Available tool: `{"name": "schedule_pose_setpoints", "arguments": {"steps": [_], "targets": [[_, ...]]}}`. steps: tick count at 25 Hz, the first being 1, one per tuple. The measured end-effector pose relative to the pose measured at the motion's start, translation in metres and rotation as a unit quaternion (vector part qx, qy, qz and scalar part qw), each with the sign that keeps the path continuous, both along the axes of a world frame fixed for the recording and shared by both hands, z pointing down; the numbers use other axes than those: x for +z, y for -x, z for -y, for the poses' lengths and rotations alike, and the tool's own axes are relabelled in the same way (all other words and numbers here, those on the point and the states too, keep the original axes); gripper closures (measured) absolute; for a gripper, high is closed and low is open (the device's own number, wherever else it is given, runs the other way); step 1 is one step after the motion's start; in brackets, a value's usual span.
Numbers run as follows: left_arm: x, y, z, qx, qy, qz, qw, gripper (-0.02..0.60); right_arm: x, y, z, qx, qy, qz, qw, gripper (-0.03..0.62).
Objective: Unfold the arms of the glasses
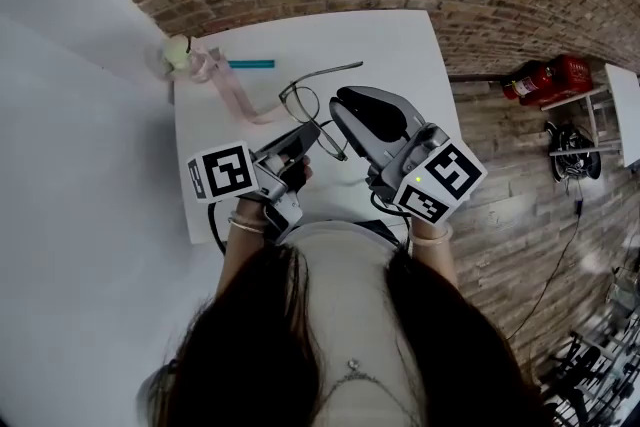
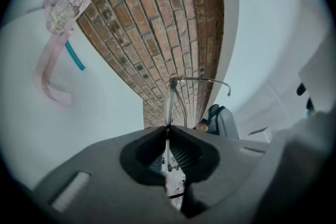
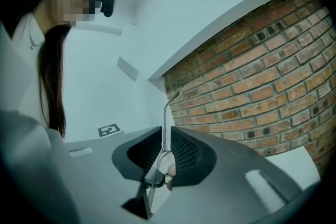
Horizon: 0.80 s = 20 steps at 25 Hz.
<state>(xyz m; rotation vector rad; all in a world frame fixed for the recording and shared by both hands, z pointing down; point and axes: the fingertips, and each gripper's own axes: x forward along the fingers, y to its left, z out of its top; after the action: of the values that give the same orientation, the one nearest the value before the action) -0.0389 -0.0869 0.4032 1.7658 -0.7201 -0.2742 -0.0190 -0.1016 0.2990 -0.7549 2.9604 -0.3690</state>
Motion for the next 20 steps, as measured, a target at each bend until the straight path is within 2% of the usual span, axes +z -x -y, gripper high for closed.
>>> {"name": "schedule_pose_setpoints", "arguments": {"steps": [20], "targets": [[-0.007,-0.001,-0.001,-0.009,-0.035,0.04,0.9985,0.561,0.029,0.025,-0.009,-0.032,0.039,-0.046,0.998,0.536]]}}
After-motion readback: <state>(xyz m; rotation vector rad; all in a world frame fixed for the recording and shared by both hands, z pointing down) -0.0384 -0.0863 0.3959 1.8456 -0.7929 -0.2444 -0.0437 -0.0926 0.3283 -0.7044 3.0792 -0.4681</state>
